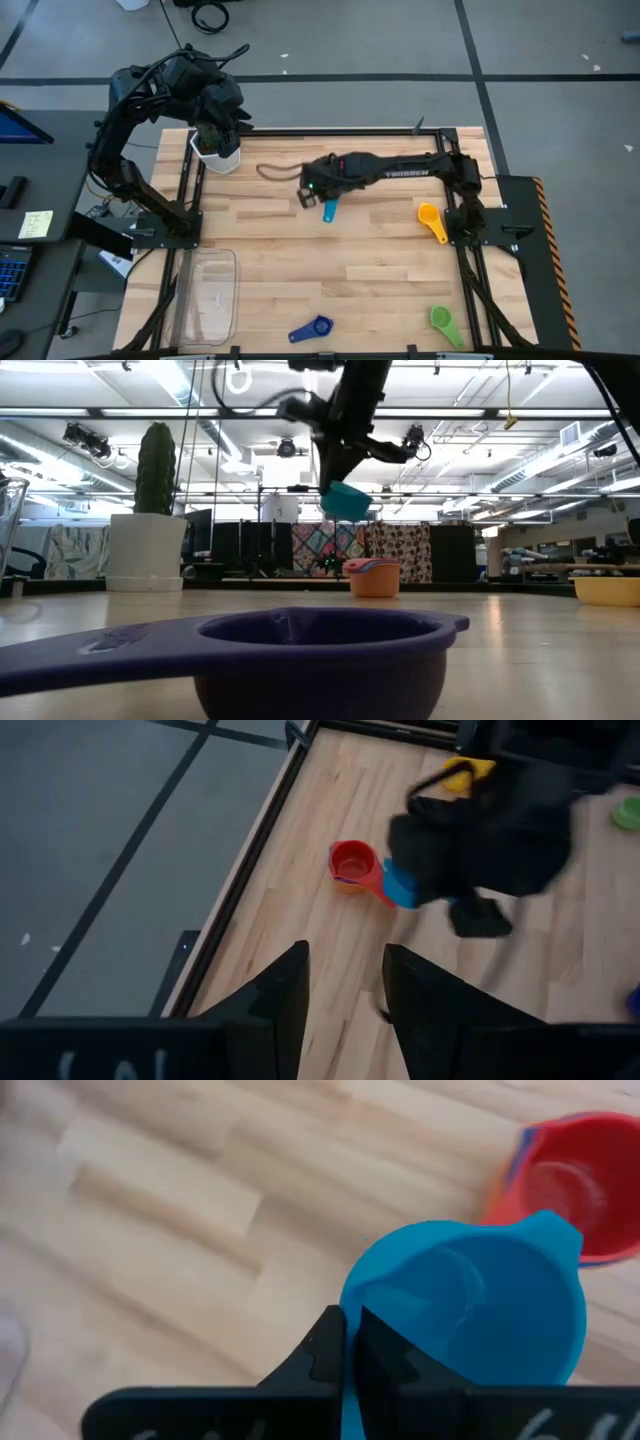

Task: Nest measuring cups in basket
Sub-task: Stack the light blue measuring cup on top of the red measuring cup

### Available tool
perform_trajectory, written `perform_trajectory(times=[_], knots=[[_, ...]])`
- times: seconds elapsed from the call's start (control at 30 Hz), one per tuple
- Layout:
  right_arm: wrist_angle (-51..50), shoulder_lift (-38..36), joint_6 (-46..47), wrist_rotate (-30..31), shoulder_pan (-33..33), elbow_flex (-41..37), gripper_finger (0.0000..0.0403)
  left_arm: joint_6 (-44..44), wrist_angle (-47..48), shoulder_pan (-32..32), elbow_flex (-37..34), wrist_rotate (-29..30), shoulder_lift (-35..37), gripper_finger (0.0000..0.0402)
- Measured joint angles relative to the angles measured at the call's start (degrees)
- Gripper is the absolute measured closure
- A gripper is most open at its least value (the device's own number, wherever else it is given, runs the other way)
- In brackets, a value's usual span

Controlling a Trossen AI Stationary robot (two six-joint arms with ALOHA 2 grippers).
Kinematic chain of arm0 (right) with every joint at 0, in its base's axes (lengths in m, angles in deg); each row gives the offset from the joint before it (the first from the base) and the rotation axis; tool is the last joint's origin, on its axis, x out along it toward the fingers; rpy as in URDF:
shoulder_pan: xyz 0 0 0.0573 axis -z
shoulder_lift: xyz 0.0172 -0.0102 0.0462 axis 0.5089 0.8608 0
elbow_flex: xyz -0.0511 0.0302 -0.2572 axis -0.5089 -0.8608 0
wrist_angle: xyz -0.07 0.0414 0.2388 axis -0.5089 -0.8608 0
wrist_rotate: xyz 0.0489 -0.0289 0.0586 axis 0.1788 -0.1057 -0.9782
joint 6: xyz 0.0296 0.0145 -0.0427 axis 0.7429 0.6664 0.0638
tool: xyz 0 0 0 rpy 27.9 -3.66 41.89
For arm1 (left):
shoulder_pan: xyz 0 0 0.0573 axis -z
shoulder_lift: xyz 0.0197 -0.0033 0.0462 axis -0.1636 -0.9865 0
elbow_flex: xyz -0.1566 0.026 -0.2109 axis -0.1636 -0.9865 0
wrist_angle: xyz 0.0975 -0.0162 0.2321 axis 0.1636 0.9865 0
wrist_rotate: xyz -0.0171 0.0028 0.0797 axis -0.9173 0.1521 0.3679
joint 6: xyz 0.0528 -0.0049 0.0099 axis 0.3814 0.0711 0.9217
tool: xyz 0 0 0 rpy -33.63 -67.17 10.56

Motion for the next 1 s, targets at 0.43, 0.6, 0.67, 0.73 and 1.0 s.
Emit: perform_trajectory(times=[0.43, 0.6, 0.67, 0.73, 1.0], knots=[[-3.37, 0.0, 4.4, -8.21, 14.25, 0.0, 0.0389, 2.25, -0.02, 0.0, 0.0, 0.0, 0.0, 0.0267], [-4.14, 0.0, 2.07, -9.3, 17.61, 0.0, 0.0389, 2.36, -0.02, 0.0, 0.0, 0.0, 0.0, 0.0267], [-4.15, 0.0, 1.65, -10.1, 18.28, 0.0, 0.0389, 2.34, -0.02, 0.0, 0.0, 0.0, 0.0, 0.0267], [-4.28, 0.0, 1.56, -10.62, 18.61, 0.0, 0.0389, 2.32, -0.04, 0.0, 0.0, 0.0, 0.0, 0.0267], [-4.5, 0.07, 1.73, -12.35, 18.59, -2.26, 0.0389, 2.32, -0.09, 0.0, 0.0, 0.0, 0.0, 0.0267]])
